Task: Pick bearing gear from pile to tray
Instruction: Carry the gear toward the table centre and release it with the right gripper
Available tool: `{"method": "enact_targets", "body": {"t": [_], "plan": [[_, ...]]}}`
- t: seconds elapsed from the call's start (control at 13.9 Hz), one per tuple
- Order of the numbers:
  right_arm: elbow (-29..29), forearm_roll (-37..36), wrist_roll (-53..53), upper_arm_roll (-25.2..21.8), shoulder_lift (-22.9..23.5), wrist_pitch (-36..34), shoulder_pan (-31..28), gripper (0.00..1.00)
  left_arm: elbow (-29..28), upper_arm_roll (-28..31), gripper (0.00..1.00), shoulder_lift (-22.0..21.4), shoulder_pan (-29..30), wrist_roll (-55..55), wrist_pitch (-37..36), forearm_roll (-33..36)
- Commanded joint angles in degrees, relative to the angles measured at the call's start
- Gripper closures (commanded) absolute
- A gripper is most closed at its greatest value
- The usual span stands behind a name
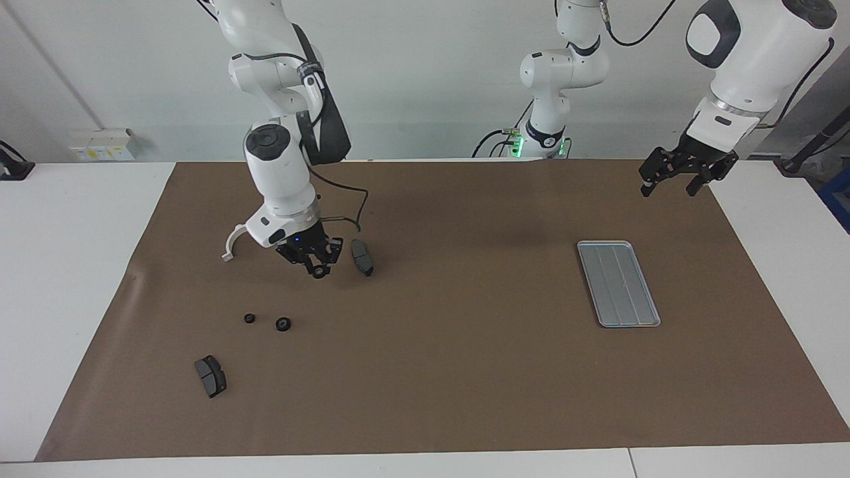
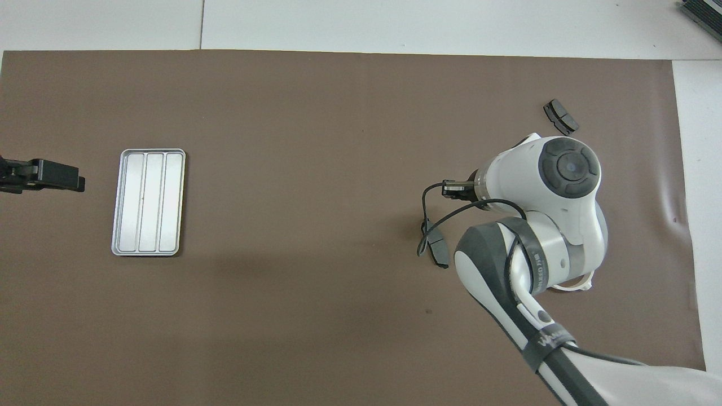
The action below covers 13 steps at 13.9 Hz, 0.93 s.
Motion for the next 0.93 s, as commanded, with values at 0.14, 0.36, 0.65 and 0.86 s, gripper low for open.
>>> {"method": "enact_targets", "body": {"t": [0.14, 0.36, 0.65, 0.86], "plan": [[3.83, 3.14, 9.78, -0.13, 5.47, 5.55, 7.23, 1.0, -1.86, 0.33, 0.0, -1.74, -0.35, -0.61, 0.25, 0.08], [4.88, 3.14, 16.72, -0.13, 9.95, 11.08, 11.98, 1.0, -1.86, 0.33, 0.0, -1.74, -0.35, -0.61, 0.25, 0.08], [12.7, 1.91, 25.88, -0.22, 17.87, 12.24, 17.18, 1.0, -1.86, 0.33, 0.0, -1.74, -0.44, -0.61, 0.25, 0.08], [12.01, 1.21, 25.54, -0.22, 17.88, 11.89, 17.27, 1.0, -1.86, 0.33, 0.0, -1.74, -0.44, -0.61, 0.25, 0.08]]}}
